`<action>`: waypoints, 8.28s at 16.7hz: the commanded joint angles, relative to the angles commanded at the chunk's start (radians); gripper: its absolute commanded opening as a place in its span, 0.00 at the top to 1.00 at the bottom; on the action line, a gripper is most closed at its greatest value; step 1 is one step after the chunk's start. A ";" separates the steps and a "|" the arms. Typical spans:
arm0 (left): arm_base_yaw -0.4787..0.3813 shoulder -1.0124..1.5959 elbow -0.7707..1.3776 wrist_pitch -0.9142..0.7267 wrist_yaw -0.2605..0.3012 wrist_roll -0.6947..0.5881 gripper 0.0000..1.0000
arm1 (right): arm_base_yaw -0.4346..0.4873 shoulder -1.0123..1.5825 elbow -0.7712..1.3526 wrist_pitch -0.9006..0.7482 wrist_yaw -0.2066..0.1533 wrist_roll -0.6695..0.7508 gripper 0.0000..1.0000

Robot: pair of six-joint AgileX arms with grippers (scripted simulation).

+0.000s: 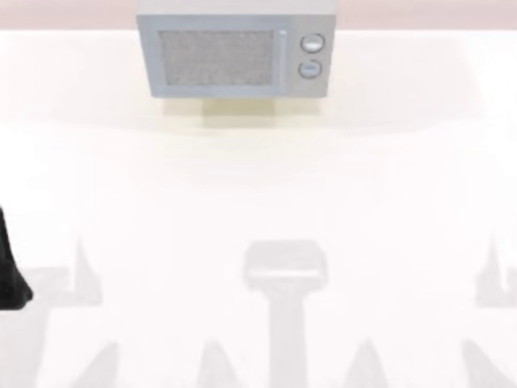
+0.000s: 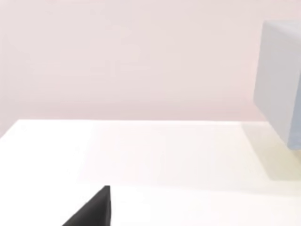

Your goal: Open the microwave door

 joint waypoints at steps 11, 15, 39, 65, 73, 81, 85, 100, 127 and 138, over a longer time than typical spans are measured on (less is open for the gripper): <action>-0.177 0.445 0.352 -0.026 -0.176 -0.097 0.00 | 0.000 0.000 0.000 0.000 0.000 0.000 0.00; -0.330 0.821 0.644 -0.037 -0.306 -0.173 0.00 | 0.000 0.000 0.000 0.000 0.000 0.000 0.00; -0.753 2.023 1.521 -0.068 -0.673 -0.376 0.00 | 0.000 0.000 0.000 0.000 0.000 0.000 0.00; -0.668 2.221 1.703 -0.019 -0.598 -0.319 1.00 | 0.000 0.000 0.000 0.000 0.000 0.000 0.00; -0.725 2.197 1.657 -0.031 -0.598 -0.318 1.00 | 0.000 0.000 0.000 0.000 0.000 0.000 0.00; -0.703 2.341 1.999 -0.409 -0.514 -0.400 1.00 | 0.000 0.000 0.000 0.000 0.000 0.000 0.00; -0.678 2.440 2.280 -0.771 -0.434 -0.469 1.00 | 0.000 0.000 0.000 0.000 0.000 0.000 0.00; -0.630 2.557 2.669 -1.241 -0.300 -0.568 1.00 | 0.000 0.000 0.000 0.000 0.000 0.000 0.00; -0.628 2.441 2.444 -1.126 -0.277 -0.513 1.00 | 0.000 0.000 0.000 0.000 0.000 0.000 0.00; -0.625 2.356 2.297 -1.043 -0.258 -0.473 1.00 | 0.000 0.000 0.000 0.000 0.000 0.000 0.00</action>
